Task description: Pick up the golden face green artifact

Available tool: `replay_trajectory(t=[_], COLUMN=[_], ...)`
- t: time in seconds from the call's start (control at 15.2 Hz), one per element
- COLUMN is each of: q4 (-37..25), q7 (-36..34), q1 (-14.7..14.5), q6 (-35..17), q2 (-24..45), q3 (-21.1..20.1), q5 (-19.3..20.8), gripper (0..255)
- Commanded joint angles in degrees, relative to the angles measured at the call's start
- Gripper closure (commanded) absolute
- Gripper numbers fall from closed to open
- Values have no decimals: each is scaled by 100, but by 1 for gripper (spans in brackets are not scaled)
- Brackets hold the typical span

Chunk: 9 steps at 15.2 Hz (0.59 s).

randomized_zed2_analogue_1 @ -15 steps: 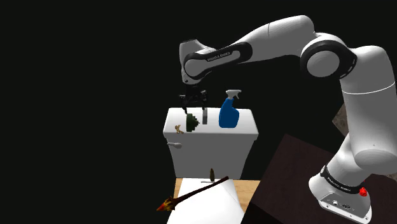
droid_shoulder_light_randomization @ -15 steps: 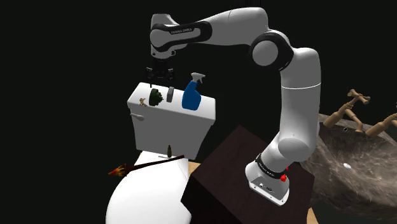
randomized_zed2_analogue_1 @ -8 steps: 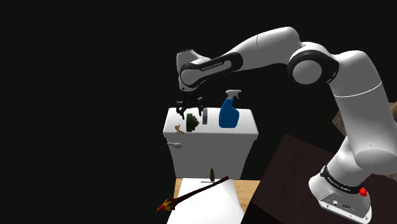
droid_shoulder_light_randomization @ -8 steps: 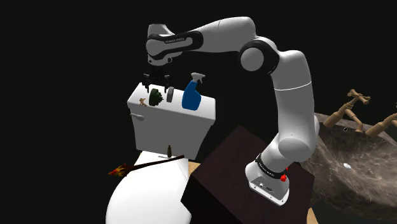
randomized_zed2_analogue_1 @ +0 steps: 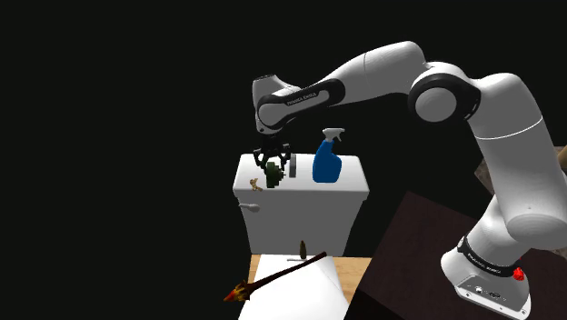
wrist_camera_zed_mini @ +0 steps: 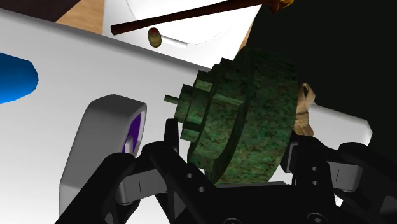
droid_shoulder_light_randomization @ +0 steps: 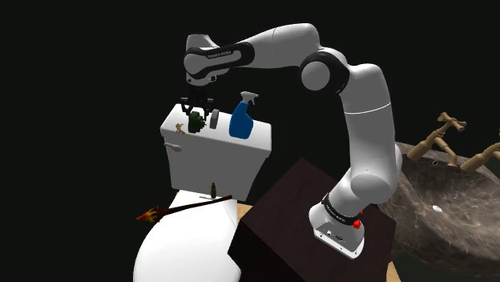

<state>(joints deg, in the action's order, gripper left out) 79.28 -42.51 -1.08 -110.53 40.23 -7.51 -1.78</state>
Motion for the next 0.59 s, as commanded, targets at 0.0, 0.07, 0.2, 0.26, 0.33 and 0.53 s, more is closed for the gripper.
replay_trajectory(t=[0.0, 0.07, 0.2, 0.26, 0.33, 0.53], q4=[1, -7, -19, -3, -24, -100], q7=[1, 0, -1, -7, -11, -23], q1=[-5, -6, -7, -10, -8, -5], q6=[-3, 0, 5, 12, 68, 239], q2=[15, 19, 27, 2, -33, -130], q3=[-4, -4, -4, -7, -9, -15], q5=[-3, -2, -1, -3, -5, -12], gripper=[255, 255, 255, 255, 255, 255])
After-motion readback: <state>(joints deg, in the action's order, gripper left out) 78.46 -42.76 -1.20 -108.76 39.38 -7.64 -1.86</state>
